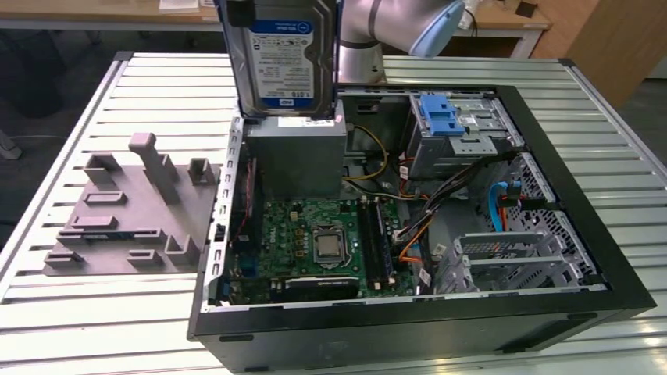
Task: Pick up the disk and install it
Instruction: 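Pick up the disk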
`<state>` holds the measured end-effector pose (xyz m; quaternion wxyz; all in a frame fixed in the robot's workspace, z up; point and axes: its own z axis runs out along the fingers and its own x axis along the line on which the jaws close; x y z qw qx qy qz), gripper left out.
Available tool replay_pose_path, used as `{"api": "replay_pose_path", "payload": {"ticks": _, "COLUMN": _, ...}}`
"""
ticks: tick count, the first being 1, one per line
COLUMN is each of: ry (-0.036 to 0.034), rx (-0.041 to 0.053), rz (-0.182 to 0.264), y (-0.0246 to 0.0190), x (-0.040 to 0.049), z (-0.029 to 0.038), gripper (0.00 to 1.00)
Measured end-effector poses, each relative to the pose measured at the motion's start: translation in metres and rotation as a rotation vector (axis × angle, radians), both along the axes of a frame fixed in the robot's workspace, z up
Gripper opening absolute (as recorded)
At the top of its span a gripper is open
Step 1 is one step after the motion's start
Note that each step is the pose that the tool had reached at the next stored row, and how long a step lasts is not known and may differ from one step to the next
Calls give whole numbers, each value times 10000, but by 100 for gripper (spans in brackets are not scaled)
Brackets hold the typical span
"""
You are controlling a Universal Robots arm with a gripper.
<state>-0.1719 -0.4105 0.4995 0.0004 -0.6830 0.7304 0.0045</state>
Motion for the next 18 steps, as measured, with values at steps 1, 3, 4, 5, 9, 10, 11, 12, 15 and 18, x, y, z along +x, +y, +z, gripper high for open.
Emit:
{"api": "replay_pose_path", "payload": {"ticks": 1, "ry": 13, "rx": 2, "rz": -1, "y": -3, "x": 22, "z": -2, "gripper": 36}}
{"api": "replay_pose_path", "payload": {"ticks": 3, "ry": 45, "rx": 1, "rz": 0, "y": -6, "x": 80, "z": -3, "gripper": 36}}
{"api": "replay_pose_path", "payload": {"ticks": 4, "ry": 60, "rx": 2, "rz": 1, "y": -7, "x": 112, "z": -4, "gripper": 36}}
{"api": "replay_pose_path", "payload": {"ticks": 5, "ry": 71, "rx": 2, "rz": 1, "y": -8, "x": 146, "z": -5, "gripper": 36}}
{"api": "replay_pose_path", "payload": {"ticks": 9, "ry": 102, "rx": 2, "rz": 1, "y": -11, "x": 299, "z": -9, "gripper": 36}}
{"api": "replay_pose_path", "payload": {"ticks": 10, "ry": 105, "rx": 3, "rz": 0, "y": -11, "x": 337, "z": -10, "gripper": 36}}
{"api": "replay_pose_path", "payload": {"ticks": 11, "ry": 106, "rx": 4, "rz": 0, "y": -12, "x": 376, "z": -12, "gripper": 36}}
{"api": "replay_pose_path", "payload": {"ticks": 12, "ry": 107, "rx": 5, "rz": 0, "y": -13, "x": 416, "z": -14, "gripper": 36}}
{"api": "replay_pose_path", "payload": {"ticks": 15, "ry": 109, "rx": 6, "rz": 0, "y": -17, "x": 531, "z": -18, "gripper": 36}}
{"api": "replay_pose_path", "payload": {"ticks": 18, "ry": 112, "rx": 6, "rz": 0, "y": -24, "x": 631, "z": -24, "gripper": 36}}
